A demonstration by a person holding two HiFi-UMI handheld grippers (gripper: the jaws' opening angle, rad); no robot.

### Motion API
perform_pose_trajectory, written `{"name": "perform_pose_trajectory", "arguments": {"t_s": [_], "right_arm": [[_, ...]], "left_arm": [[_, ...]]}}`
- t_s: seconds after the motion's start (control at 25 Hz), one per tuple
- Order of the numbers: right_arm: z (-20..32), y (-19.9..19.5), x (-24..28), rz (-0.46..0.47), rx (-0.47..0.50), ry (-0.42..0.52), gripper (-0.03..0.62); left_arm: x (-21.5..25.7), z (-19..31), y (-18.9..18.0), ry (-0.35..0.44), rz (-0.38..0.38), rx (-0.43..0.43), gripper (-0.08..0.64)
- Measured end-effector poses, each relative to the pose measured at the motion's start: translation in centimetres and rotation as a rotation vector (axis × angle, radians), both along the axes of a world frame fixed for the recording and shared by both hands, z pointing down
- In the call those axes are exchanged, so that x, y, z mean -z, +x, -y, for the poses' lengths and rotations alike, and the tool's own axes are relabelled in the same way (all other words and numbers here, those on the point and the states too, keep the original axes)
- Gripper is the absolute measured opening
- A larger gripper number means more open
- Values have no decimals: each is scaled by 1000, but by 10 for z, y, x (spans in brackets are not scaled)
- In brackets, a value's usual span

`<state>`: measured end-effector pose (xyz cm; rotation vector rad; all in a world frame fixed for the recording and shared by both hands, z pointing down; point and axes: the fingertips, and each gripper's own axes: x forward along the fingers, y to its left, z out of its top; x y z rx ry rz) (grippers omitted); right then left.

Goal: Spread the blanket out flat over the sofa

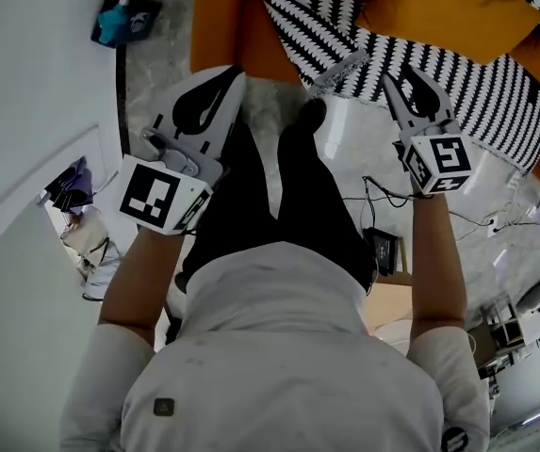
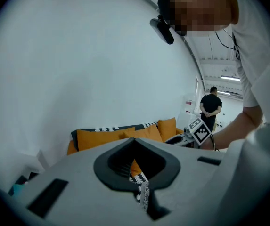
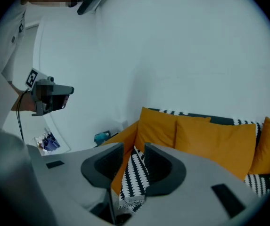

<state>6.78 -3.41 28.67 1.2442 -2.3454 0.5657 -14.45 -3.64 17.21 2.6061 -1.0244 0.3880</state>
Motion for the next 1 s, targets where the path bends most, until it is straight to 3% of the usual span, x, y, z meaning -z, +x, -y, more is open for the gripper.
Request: {"name": "perform_pose_trajectory", "arguments": {"t_s": [0.32, 0.64, 1.0], "right_arm": [[39, 12, -169, -67, 56, -133, 150], [46, 40, -347, -133, 39, -302, 150], [35, 59, -472, -165, 76, -452, 140]], "left_arm": [[-110, 37, 22, -92, -18, -31, 6], [-229, 46, 36, -175, 15, -53, 6], [-301, 45, 54, -246, -22, -62, 6]]}}
